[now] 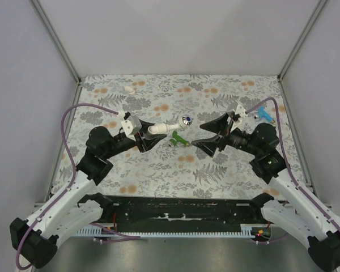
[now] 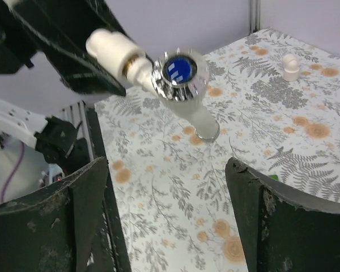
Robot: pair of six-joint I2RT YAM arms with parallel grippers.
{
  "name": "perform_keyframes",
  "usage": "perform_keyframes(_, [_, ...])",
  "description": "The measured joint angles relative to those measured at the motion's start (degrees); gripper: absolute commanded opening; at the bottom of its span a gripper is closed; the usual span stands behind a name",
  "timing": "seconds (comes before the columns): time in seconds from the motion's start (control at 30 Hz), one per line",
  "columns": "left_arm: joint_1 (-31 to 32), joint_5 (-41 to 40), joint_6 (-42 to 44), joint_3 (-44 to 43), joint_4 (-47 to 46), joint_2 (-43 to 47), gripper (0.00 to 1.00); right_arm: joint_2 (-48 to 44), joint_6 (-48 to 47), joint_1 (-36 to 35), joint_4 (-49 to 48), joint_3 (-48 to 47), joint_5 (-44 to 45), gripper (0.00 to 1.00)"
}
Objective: Install the water faucets
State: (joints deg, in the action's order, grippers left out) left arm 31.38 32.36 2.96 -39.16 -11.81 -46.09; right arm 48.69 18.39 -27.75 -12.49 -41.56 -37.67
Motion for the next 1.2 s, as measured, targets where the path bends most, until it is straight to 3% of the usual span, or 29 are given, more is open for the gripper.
perform_keyframes(0.27, [0.0, 8.4, -11.8, 1.3, -12.5, -2.7, 0.02, -1.1, -12.9, 0.0, -3.3, 3.8, -8.3, 0.93])
perform_keyframes(0.5, [0.0, 14.2, -16.2, 1.3, -17.4, -4.5, 0.02, 5.3, -14.9, 0.0, -8.1, 1.2, -15.8, 0.87])
perform_keyframes(0.57, [0.0, 15.1, -16.9, 1.3, -18.1, -5.1, 0.02, 7.5, -13.6, 0.0, -10.9, 0.5, -17.9, 0.81])
perform_keyframes(0.67, [0.0, 16.2, -17.5, 1.3, -18.6, -5.9, 0.02, 10.4, -9.8, 0.0, -15.9, -0.4, -20.3, 0.62])
perform_keyframes(0.73, [0.0, 16.5, -17.5, 1.3, -18.5, -6.0, 0.02, 11.8, -7.4, 0.0, -17.9, -1.0, -21.3, 0.44])
perform_keyframes(0.8, [0.0, 17.0, -17.4, 1.3, -18.3, -6.0, 0.02, 12.7, -4.6, 0.0, -19.7, -1.7, -22.3, 0.11])
perform_keyframes(0.83, [0.0, 17.3, -17.1, 1.3, -18.1, -6.0, 0.02, 13.0, -2.9, 0.0, -19.9, -2.1, -22.7, 0.0])
perform_keyframes(0.93, [-0.2, 17.7, -14.9, 1.2, -15.0, -4.8, 0.02, 13.2, 0.8, 0.4, -18.2, -3.7, -23.1, 0.0])
perform_keyframes(1.0, [-0.1, 17.7, -12.0, 0.6, -11.8, -3.5, 0.23, 13.3, 3.0, 0.3, -15.0, -5.1, -23.3, 0.0])
perform_keyframes(1.03, [-0.1, 17.7, -10.1, 0.2, -9.9, -2.8, 0.44, 13.4, 4.2, 0.1, -13.0, -5.9, -23.1, 0.0])
perform_keyframes(1.1, [0.0, 17.7, -6.4, -0.8, -6.1, -1.6, 0.6, 13.4, 5.6, -0.3, -10.5, -7.0, -23.2, 0.0])
perform_keyframes(1.2, [0.2, 17.5, -1.5, -2.1, -1.1, 0.1, 0.69, 13.1, 6.3, -0.4, -7.1, -7.5, -23.4, 0.0])
